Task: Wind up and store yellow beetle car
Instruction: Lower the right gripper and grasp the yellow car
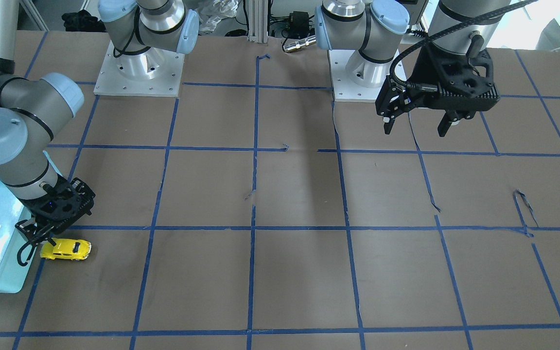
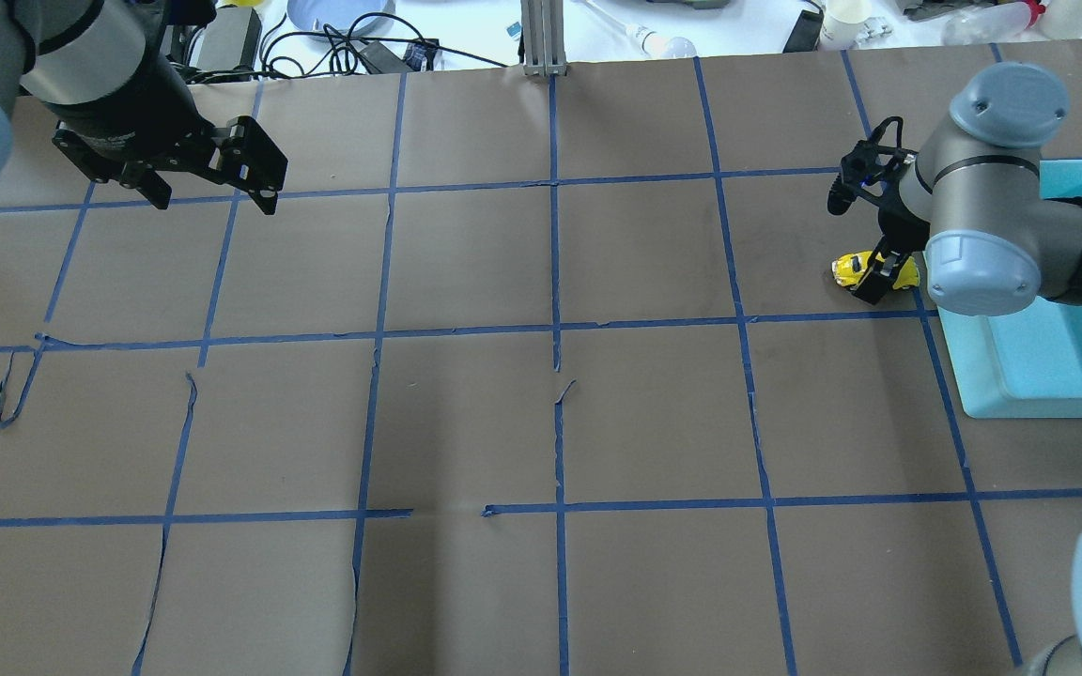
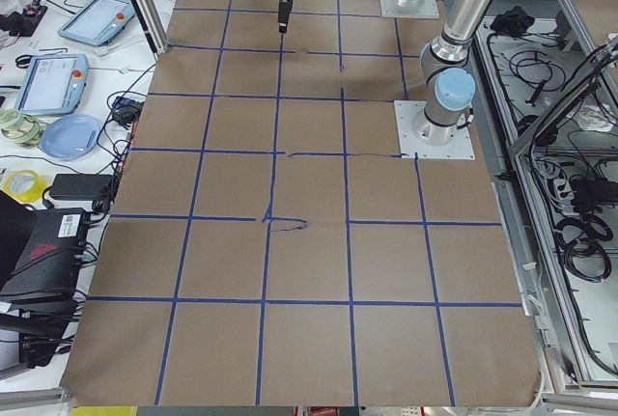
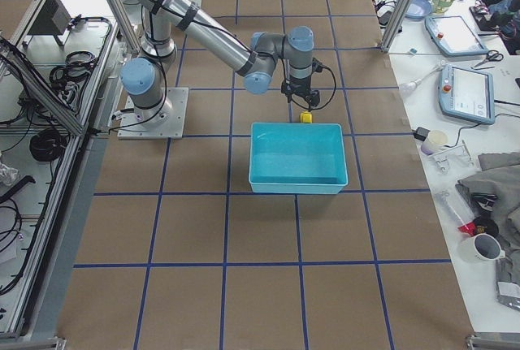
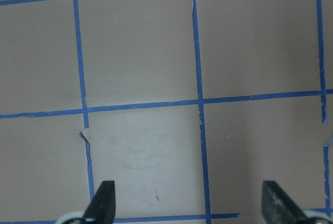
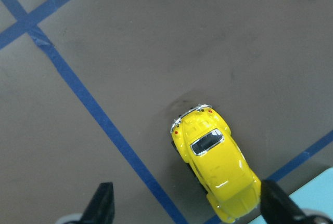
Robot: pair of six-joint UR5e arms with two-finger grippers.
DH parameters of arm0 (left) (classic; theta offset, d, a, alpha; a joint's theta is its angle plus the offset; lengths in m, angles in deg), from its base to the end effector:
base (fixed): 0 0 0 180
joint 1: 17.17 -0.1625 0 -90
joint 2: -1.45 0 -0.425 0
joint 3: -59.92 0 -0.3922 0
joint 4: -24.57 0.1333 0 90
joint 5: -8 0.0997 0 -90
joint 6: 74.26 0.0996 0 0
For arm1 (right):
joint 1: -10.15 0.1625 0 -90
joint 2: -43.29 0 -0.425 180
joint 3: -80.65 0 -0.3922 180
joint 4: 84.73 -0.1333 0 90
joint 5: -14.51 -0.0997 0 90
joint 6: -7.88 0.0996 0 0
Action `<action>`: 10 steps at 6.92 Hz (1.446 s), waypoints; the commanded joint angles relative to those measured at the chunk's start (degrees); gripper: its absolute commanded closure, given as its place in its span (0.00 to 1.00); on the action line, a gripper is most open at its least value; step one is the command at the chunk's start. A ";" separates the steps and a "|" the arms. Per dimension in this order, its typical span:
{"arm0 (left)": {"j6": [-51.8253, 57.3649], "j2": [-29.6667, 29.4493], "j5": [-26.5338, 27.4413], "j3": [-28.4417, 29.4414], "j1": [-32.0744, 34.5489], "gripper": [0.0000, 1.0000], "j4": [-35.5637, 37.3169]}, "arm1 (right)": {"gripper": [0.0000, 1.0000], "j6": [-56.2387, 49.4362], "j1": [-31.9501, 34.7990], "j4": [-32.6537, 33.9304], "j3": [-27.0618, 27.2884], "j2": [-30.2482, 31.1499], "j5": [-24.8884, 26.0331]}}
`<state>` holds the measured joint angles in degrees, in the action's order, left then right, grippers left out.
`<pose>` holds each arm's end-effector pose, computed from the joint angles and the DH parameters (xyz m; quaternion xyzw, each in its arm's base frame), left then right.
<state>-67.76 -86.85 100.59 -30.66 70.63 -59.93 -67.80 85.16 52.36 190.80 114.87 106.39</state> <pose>-0.1099 -0.4946 0.5076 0.0361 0.9974 -0.0558 0.0269 -0.0178 -0.5691 0.2375 0.5027 -0.8611 0.0406 0.0643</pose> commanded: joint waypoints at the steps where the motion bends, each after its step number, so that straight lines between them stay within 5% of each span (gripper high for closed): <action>1: 0.00 0.05 -0.04 0.05 0.00 0.00 0.03 | 0.00 -14.45 -0.21 3.17 -0.37 -1.70 -1.25; 3: 0.00 0.05 -0.04 0.05 0.00 0.00 0.03 | 0.00 -18.41 -1.00 4.66 -0.46 -3.28 -1.79; 8: 0.00 0.05 -0.30 0.05 0.00 0.00 0.21 | 0.23 -24.49 -3.38 4.94 -0.90 -7.42 -4.42; 10: 0.00 0.05 -0.30 0.05 0.00 0.00 0.21 | 0.66 -24.60 -3.38 4.94 -0.99 -7.16 -4.25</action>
<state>-67.76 -86.83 100.29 -30.61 70.63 -59.72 -92.08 81.79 57.30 189.87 107.58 102.13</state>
